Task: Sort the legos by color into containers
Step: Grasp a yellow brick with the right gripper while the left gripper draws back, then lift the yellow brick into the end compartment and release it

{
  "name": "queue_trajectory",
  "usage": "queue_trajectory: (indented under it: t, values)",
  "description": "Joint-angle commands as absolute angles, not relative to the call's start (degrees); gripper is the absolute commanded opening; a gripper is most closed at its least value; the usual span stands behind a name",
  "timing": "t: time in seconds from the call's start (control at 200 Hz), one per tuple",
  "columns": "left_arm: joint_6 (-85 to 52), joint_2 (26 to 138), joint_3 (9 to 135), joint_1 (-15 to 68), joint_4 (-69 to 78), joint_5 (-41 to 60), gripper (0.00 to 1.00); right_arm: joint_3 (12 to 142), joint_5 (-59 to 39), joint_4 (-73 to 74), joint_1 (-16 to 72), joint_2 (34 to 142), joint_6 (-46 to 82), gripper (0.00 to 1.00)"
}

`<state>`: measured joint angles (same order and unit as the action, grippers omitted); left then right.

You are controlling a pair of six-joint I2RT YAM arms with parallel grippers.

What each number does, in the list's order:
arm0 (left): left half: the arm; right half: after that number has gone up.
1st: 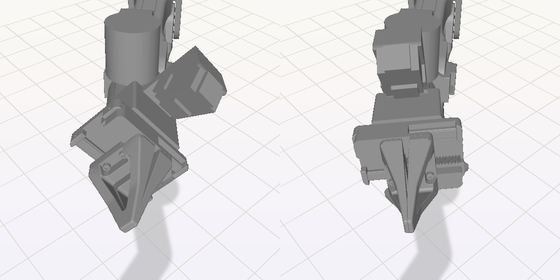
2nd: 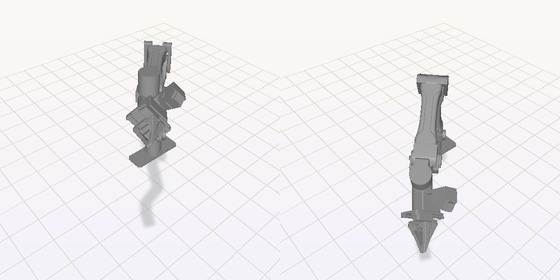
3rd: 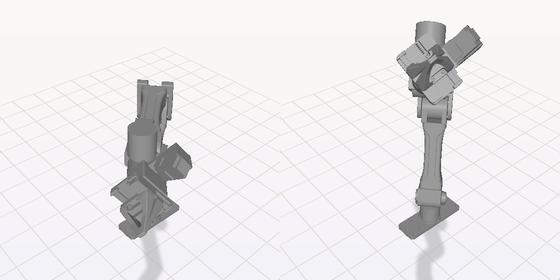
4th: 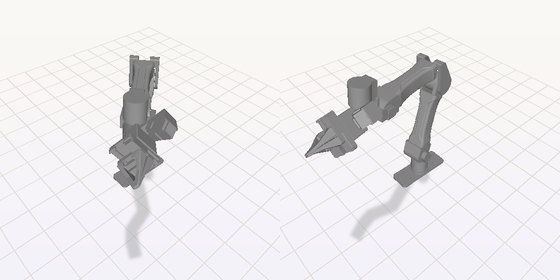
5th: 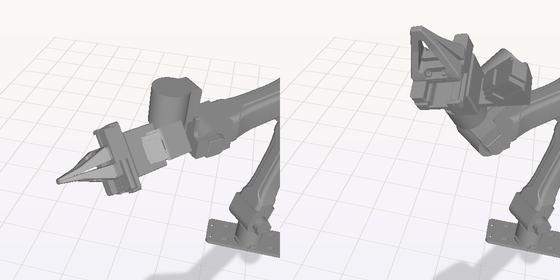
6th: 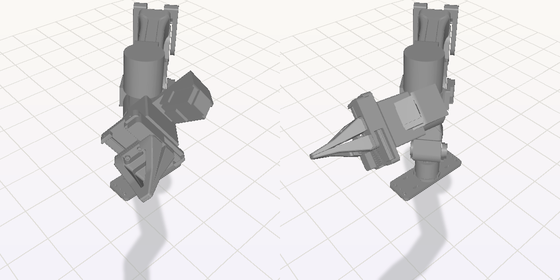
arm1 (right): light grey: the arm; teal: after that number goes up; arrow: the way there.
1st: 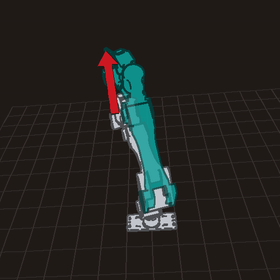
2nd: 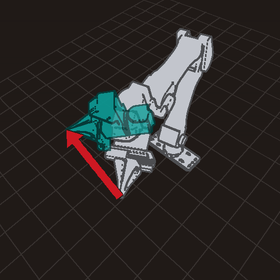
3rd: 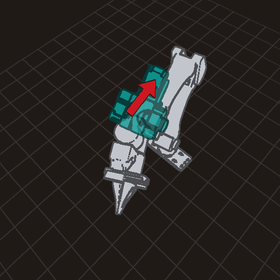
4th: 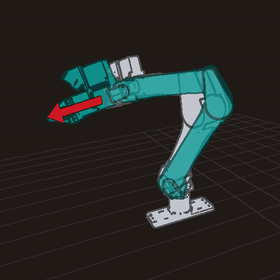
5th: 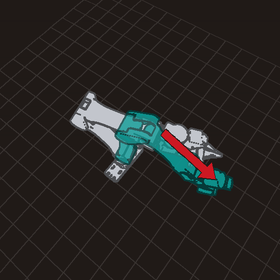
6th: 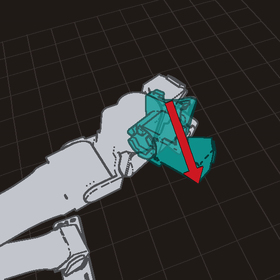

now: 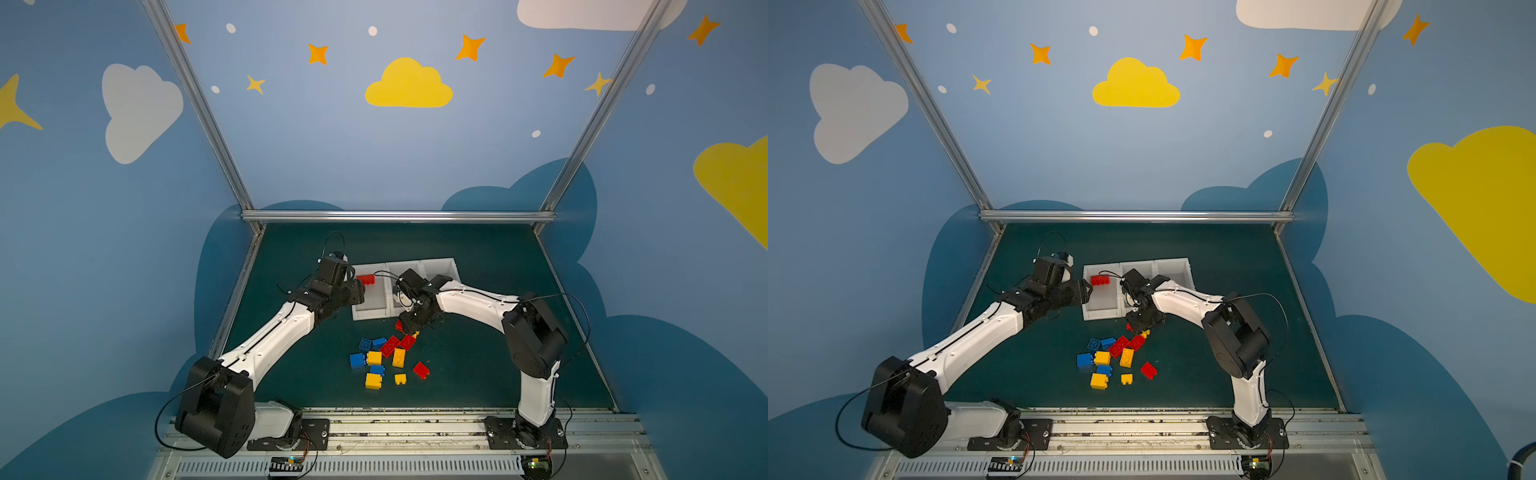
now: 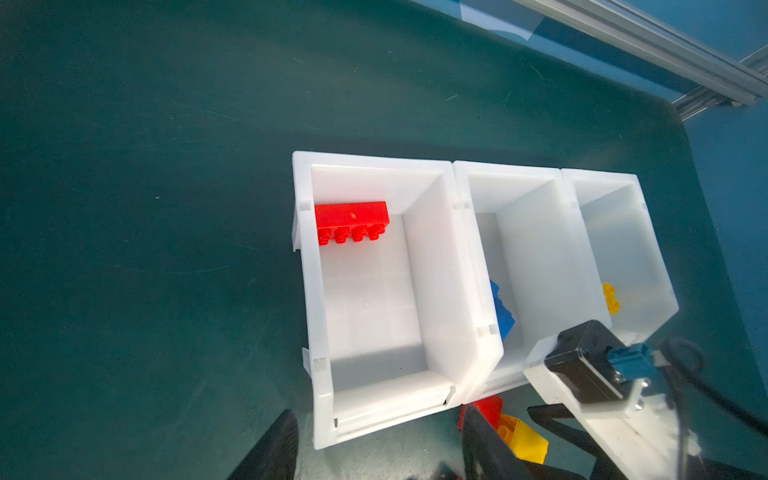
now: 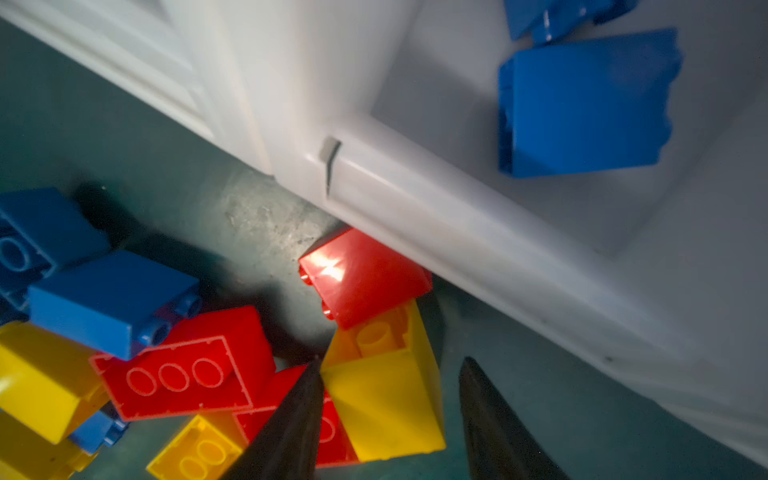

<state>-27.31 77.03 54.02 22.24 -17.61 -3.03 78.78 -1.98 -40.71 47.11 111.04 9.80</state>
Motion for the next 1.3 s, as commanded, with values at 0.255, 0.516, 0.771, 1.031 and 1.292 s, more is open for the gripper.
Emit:
queue_trajectory:
  t: [0.255, 0.516, 0.771, 1.031, 1.292]
  values:
    - [-27.75, 75.85, 53.17, 22.02, -17.61, -3.25, 0.63, 78.72, -0.24, -40.20, 47.32, 111.34, 10.64, 0.32]
    - [-27.95, 75.33, 52.40, 21.94, -17.80, -3.50, 0.63, 75.35, 0.34, -42.70, 45.41, 103.69, 9.07, 0.29]
    - [-28.78, 74.79, 51.32, 21.84, -17.14, -3.17, 0.63, 75.95, 0.57, -44.24, 38.91, 94.75, 6.65, 0.28]
    - [-28.99, 74.54, 51.00, 21.80, -17.24, -2.40, 0.63, 84.36, 1.77, -43.15, 30.61, 99.91, 4.83, 0.29]
    - [-30.03, 72.67, 48.85, 21.80, -16.44, -0.83, 0.64, 92.07, 5.16, -44.71, 27.88, 109.11, 6.55, 0.29]
